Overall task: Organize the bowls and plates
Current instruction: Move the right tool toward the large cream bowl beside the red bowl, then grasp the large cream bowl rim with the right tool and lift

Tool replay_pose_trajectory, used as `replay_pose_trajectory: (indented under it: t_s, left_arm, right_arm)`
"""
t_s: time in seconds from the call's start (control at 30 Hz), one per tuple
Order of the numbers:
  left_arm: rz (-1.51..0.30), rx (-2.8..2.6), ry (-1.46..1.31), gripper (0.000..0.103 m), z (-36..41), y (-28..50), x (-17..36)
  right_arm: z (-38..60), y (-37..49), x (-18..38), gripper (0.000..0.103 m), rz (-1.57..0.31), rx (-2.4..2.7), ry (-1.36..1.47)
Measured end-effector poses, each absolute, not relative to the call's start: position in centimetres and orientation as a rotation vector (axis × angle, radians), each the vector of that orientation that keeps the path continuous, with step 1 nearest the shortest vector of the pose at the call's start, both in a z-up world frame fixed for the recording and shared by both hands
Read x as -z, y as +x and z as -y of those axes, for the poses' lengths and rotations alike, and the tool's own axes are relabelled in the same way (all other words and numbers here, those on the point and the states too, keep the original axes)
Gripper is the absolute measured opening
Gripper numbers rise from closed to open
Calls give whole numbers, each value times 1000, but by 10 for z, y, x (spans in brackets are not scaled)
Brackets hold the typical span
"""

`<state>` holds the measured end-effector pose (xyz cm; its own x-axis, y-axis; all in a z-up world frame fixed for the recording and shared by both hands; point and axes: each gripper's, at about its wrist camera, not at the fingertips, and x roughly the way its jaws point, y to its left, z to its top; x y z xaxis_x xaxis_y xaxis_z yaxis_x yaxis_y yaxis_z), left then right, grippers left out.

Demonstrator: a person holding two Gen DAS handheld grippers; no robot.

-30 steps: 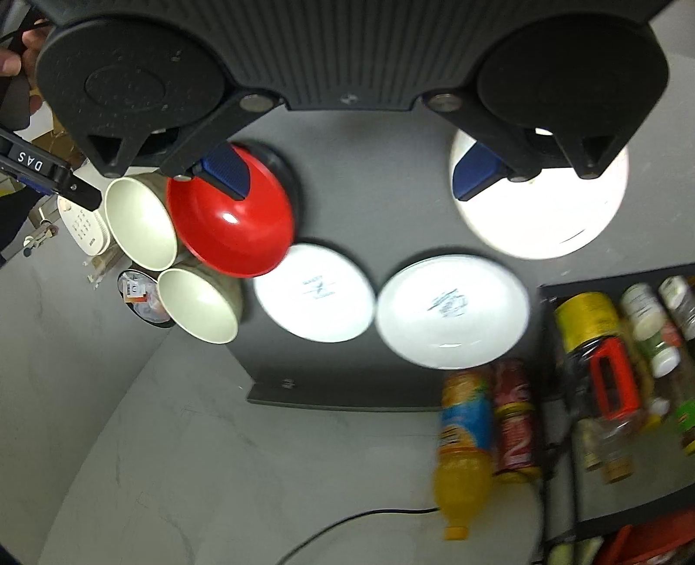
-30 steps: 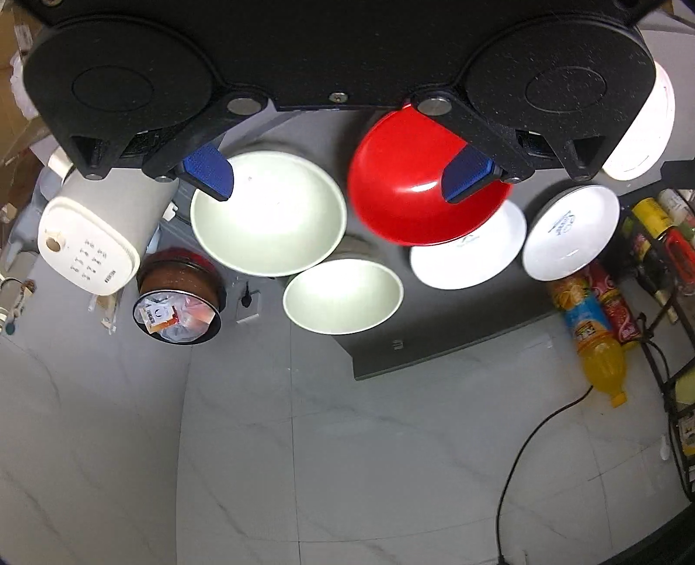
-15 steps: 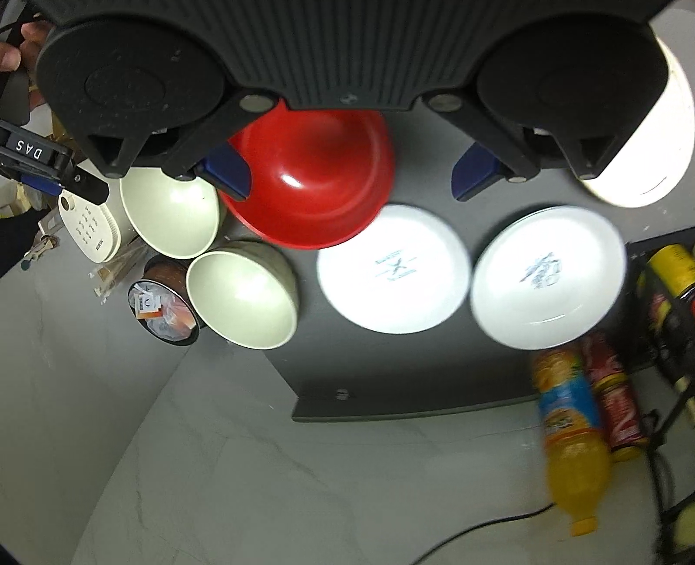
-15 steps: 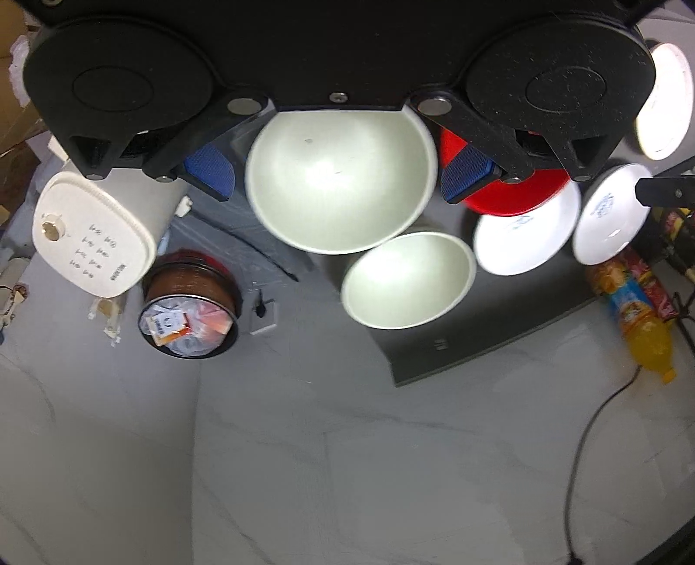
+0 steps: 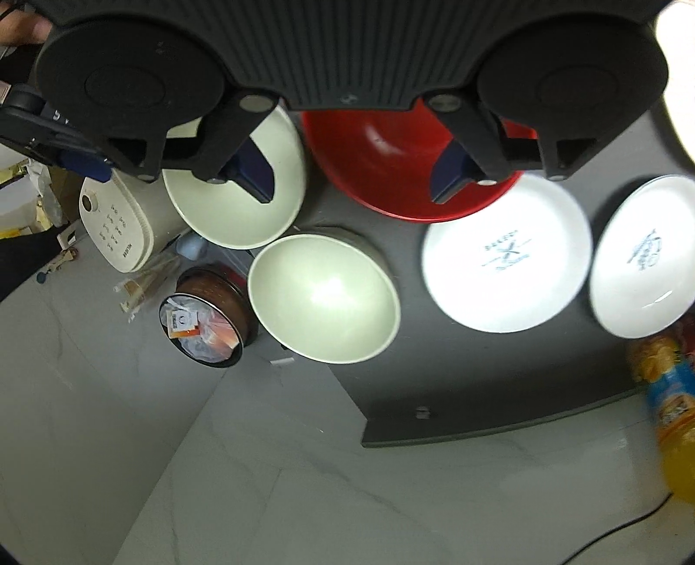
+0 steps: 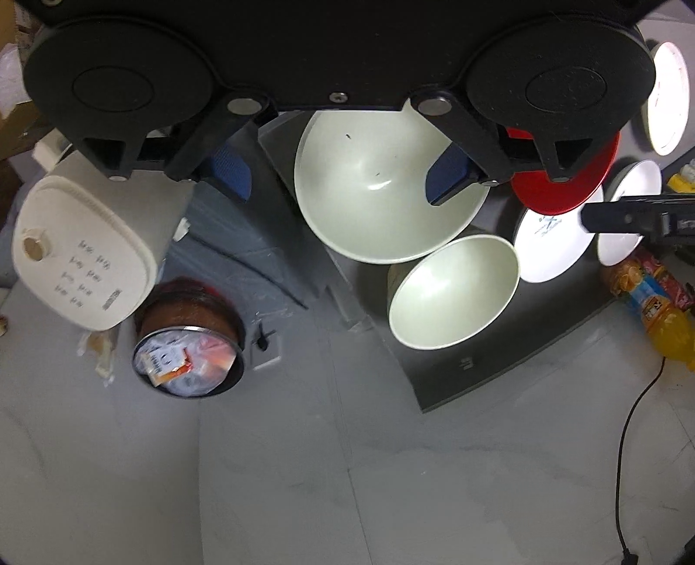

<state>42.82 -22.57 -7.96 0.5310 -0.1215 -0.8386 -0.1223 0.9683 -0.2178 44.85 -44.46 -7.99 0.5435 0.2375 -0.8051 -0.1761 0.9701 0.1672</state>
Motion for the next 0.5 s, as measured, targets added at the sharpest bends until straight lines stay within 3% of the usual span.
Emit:
replay_pose_trajectory:
  t_s: [0.17, 0.5]
  left_arm:
    - [-1052, 19, -262, 59, 239, 443, 95]
    - [-1100, 108, -238, 41, 262, 468, 119]
  right_arm:
    - [452, 458, 97, 78, -1015, -242, 97]
    - [464, 467, 127, 53, -1113, -228, 153]
